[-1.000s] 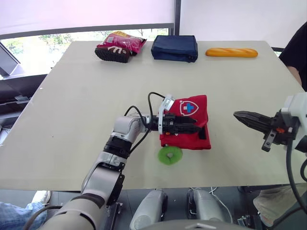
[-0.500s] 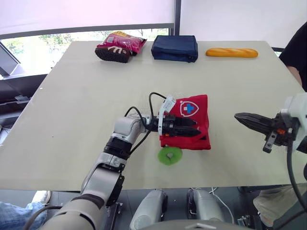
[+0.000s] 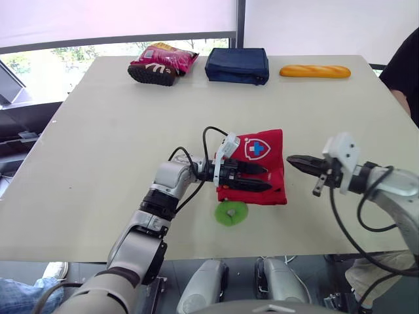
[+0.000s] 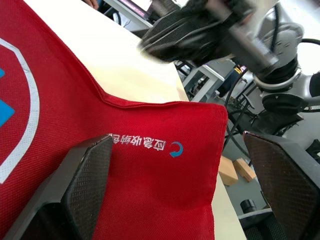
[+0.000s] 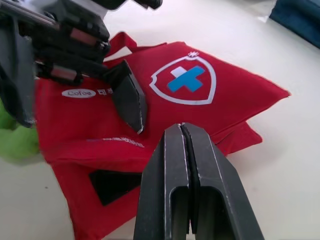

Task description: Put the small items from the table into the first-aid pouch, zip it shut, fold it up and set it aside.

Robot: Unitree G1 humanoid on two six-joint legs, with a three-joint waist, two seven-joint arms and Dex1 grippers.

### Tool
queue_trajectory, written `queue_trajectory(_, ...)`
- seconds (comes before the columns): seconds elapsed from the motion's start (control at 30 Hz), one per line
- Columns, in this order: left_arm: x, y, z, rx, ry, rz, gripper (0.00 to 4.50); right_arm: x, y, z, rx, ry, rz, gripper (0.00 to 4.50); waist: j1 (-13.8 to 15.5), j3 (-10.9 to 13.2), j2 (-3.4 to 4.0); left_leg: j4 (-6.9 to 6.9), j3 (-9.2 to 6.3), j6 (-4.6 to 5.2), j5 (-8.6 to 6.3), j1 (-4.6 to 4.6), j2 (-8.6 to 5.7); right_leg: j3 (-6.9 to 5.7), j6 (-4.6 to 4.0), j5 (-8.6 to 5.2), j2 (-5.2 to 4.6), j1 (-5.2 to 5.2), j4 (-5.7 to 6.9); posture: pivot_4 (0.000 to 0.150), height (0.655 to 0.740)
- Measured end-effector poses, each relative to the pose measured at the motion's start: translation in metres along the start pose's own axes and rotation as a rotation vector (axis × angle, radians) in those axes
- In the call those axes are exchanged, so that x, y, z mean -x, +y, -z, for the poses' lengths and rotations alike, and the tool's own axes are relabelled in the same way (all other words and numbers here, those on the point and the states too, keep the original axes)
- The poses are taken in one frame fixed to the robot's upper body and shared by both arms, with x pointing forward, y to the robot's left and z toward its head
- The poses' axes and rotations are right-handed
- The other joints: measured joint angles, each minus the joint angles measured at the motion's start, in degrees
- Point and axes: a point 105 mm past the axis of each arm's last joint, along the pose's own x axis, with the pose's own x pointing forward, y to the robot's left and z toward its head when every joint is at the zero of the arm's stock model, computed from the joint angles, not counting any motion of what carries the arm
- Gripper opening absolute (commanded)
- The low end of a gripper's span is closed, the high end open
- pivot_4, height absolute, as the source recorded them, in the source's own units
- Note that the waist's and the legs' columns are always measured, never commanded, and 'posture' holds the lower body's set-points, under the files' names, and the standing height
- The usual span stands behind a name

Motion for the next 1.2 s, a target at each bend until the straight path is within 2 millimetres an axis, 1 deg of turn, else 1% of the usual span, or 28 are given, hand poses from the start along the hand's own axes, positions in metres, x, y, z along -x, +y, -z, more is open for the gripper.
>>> queue_trajectory(0.07,0.000,0.000,0.000,-0.001,0.000,0.000,4.44,-0.010,0.003,0.012,0.012,0.018,-0.016,0.00,0.0,0.0,0.00,0.00,0.00,0.00,0.00,0.02,0.00,0.00,0.00,0.00,0.02,0.00,0.01,0.150,0.7395)
queue_trajectory(0.17,0.001,0.000,0.001,-0.002,0.001,-0.003,4.44,-0.018,0.006,0.033,0.017,0.059,-0.029,0.00,0.0,0.0,0.01,0.00,0.00,0.00,0.00,0.02,-0.01,0.01,0.00,0.00,0.02,0.01,0.01,0.150,0.7395)
queue_trajectory(0.23,0.001,-0.001,0.000,-0.018,0.004,-0.005,4.44,-0.019,0.006,0.037,0.035,0.062,-0.030,0.00,0.0,0.0,0.01,0.00,0.00,-0.01,0.00,0.06,0.00,0.02,0.00,0.00,0.03,0.01,0.03,0.150,0.7395)
queue_trajectory(0.3,0.005,-0.001,0.000,-0.079,0.019,-0.022,4.44,-0.020,0.008,0.042,0.046,0.064,-0.031,0.00,-0.1,0.0,0.02,-0.01,0.00,-0.02,0.01,0.09,0.01,0.03,-0.01,0.00,0.05,0.02,0.04,0.150,0.7395)
queue_trajectory(0.47,0.024,-0.001,0.000,-0.290,0.106,-0.083,4.44,-0.025,0.012,0.049,0.057,0.056,-0.037,0.00,-0.2,-0.1,0.05,-0.05,0.03,-0.04,0.01,0.21,0.02,0.11,-0.02,0.00,0.08,0.05,0.06,0.150,0.7395)
queue_trajectory(0.6,0.036,-0.012,0.000,-0.377,0.149,-0.091,4.44,-0.025,0.009,0.047,0.071,0.050,-0.039,0.00,-0.5,-0.1,0.06,-0.06,0.03,-0.03,0.01,0.21,0.03,0.13,-0.02,0.00,0.10,0.03,0.06,0.150,0.7395)
queue_trajectory(0.67,0.046,-0.020,-0.005,-0.426,0.167,-0.106,4.44,-0.024,0.007,0.043,0.062,0.048,-0.049,0.00,-0.5,-0.1,0.07,-0.06,0.02,-0.04,0.01,0.20,0.04,0.13,-0.02,0.00,0.11,0.03,0.07,0.150,0.7395)
queue_trajectory(0.7,0.048,-0.021,-0.006,-0.431,0.166,-0.110,4.44,-0.023,0.006,0.043,0.061,0.051,-0.050,0.00,-0.5,-0.1,0.08,-0.06,0.02,-0.03,0.01,0.20,0.04,0.13,-0.02,0.00,0.10,0.03,0.07,0.150,0.7395)
queue_trajectory(0.77,0.058,-0.027,-0.011,-0.448,0.164,-0.130,4.44,-0.022,0.003,0.036,0.051,0.041,-0.063,0.00,-0.5,-0.1,0.10,-0.05,0.03,-0.03,0.01,0.13,0.04,0.13,-0.02,0.00,0.10,-0.02,0.07,0.150,0.7395)
queue_trajectory(0.83,0.072,-0.038,-0.017,-0.467,0.163,-0.163,4.44,-0.021,-0.008,0.017,0.045,-0.005,-0.058,0.00,-0.5,0.0,0.14,-0.06,0.03,-0.03,0.01,0.09,0.03,0.13,-0.02,0.00,0.09,-0.06,0.07,0.150,0.7395)
queue_trajectory(0.93,0.084,-0.050,-0.024,-0.476,0.160,-0.187,4.44,-0.023,-0.023,-0.013,0.082,-0.083,-0.035,0.00,-0.5,0.0,0.15,-0.07,0.02,-0.03,0.01,0.07,0.04,0.13,-0.02,0.00,0.10,-0.08,0.07,0.150,0.7395)
queue_trajectory(1.0,0.092,-0.059,-0.032,-0.476,0.139,-0.204,4.44,-0.030,-0.031,-0.029,0.109,-0.123,-0.023,0.00,-0.5,0.0,0.15,-0.07,0.01,-0.03,0.01,0.07,0.04,0.11,-0.02,0.00,0.10,-0.08,0.06,0.150,0.7395)
queue_trajectory(1.03,0.095,-0.065,-0.036,-0.480,0.132,-0.210,4.44,-0.036,-0.035,-0.026,0.114,-0.112,-0.017,0.00,-0.4,0.0,0.15,-0.07,0.01,-0.03,0.01,0.07,0.03,0.10,-0.02,0.00,0.09,-0.07,0.06,0.150,0.7395)
queue_trajectory(1.07,0.098,-0.068,-0.039,-0.485,0.133,-0.217,4.44,-0.041,-0.038,-0.020,0.108,-0.088,-0.012,0.00,-0.3,0.0,0.14,-0.07,0.02,-0.03,0.01,0.07,0.03,0.10,-0.02,0.00,0.09,-0.07,0.05,0.150,0.7395)
queue_trajectory(1.1,0.100,-0.071,-0.042,-0.488,0.132,-0.227,4.44,-0.046,-0.039,-0.012,0.096,-0.065,-0.010,0.00,-0.1,0.0,0.15,-0.06,0.02,-0.03,0.01,0.07,0.01,0.10,-0.02,0.00,0.07,-0.06,0.04,0.150,0.7395)
queue_trajectory(1.13,0.102,-0.074,-0.045,-0.494,0.130,-0.236,4.44,-0.053,-0.039,0.002,0.070,-0.028,-0.012,0.00,0.0,0.0,0.15,-0.07,0.03,-0.03,0.01,0.05,0.01,0.10,-0.03,0.00,0.06,-0.07,0.04,0.150,0.7395)
queue_trajectory(1.2,0.102,-0.077,-0.048,-0.496,0.125,-0.236,4.44,-0.060,-0.038,0.016,0.045,0.019,-0.017,0.00,0.0,0.0,0.15,-0.06,0.03,-0.03,0.01,0.05,-0.01,0.10,-0.03,0.01,0.05,-0.07,0.04,0.150,0.7395)
